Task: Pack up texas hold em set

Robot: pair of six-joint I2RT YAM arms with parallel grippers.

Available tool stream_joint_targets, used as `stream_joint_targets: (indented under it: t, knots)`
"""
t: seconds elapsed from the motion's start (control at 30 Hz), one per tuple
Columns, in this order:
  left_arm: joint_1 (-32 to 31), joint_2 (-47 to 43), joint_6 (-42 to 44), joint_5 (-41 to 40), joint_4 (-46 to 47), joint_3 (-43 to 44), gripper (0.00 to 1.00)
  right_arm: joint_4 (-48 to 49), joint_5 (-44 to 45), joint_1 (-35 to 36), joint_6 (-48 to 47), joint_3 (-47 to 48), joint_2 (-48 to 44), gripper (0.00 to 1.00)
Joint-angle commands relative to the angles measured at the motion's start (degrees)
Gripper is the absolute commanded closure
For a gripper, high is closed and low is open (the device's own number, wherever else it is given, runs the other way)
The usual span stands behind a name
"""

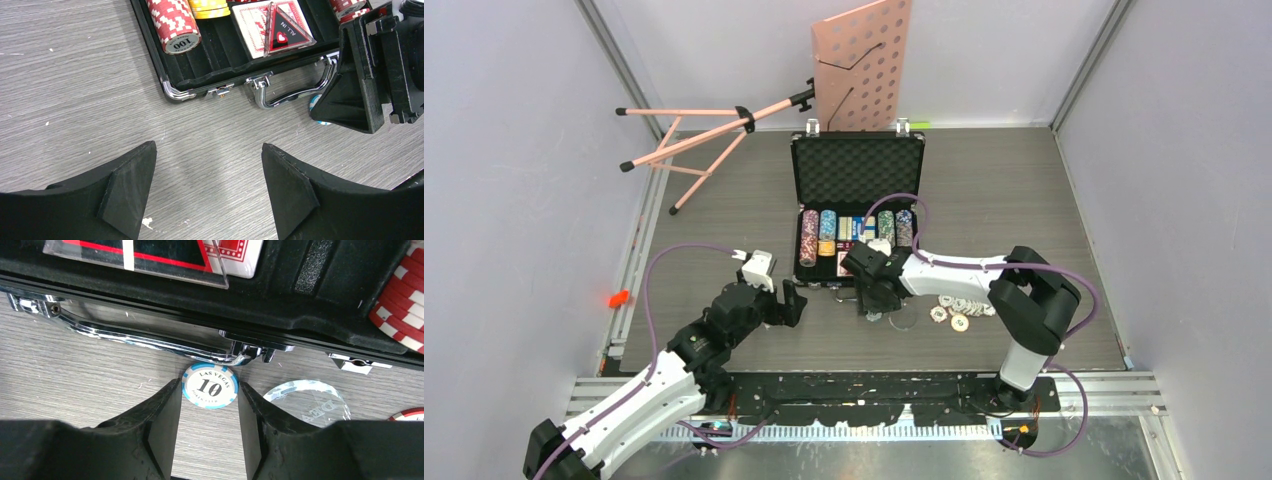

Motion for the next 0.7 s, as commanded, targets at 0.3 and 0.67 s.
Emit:
stream_joint_targets:
  t: [0.3, 0.67]
  knots:
    - [0.0, 0.1, 0.2, 0.4, 3.4, 0.1, 0.21, -5.0, 2.4, 1.2, -1.8, 2.0, 2.1, 0.49]
    - [0.0, -0.3, 0.2, 0.3, 3.2, 0.0, 0.21, -2.8, 0.9, 1.3, -1.4, 0.7, 5.0, 0.41]
